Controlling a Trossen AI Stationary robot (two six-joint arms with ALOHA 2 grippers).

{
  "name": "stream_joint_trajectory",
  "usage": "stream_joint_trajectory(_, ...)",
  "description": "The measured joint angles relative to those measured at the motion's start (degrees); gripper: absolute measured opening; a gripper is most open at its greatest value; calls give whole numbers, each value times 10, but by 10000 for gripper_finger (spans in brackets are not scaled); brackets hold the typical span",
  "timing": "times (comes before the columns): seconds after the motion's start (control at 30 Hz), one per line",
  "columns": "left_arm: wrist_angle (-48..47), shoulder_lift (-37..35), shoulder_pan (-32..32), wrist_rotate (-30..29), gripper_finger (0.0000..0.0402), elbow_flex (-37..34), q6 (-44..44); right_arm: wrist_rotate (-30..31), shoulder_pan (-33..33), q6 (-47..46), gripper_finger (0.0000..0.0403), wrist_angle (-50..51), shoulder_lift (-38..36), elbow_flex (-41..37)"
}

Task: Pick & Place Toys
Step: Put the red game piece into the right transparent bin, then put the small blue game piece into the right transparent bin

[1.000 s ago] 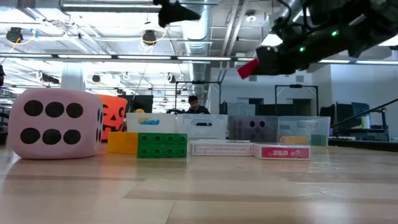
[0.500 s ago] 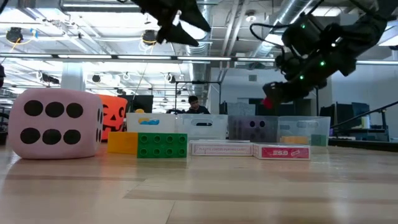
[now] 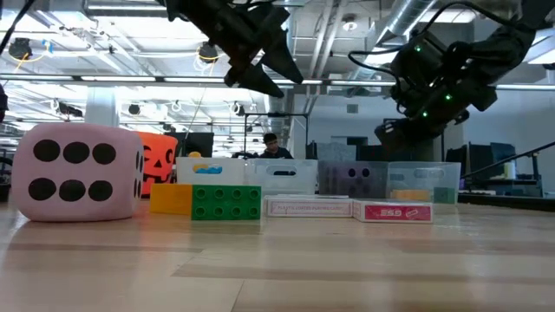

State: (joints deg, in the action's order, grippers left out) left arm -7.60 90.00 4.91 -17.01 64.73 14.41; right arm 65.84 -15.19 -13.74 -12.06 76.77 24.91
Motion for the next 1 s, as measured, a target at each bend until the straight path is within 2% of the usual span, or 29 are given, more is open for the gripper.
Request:
stream_joint_trajectory(0.13,3,-1,0,0,309,0,0,-9,2,0,115,1,0,0)
stream_joint_trajectory(0.43,14,-5,0,0,308,0,0,-13,1,2,235,12,0,0)
stream_joint_trajectory(0.57,14,-5,0,1,306,0,0,-21,12,2,261,11,0,0)
stream_joint_trajectory(0.63,16,-5,0,2,305,0,0,-52,34,2,264,2,0,0)
stream_joint_trajectory(0.77,17,-5,0,3,306,0,-5,-190,95,37,265,-35,0,0)
stream_joint_trajectory(0.93,16,-5,-6,9,303,0,-52,-483,171,94,265,-47,-1,0)
stream_joint_trajectory(1.0,16,-5,-11,9,302,0,-58,-561,196,92,265,-46,-1,0)
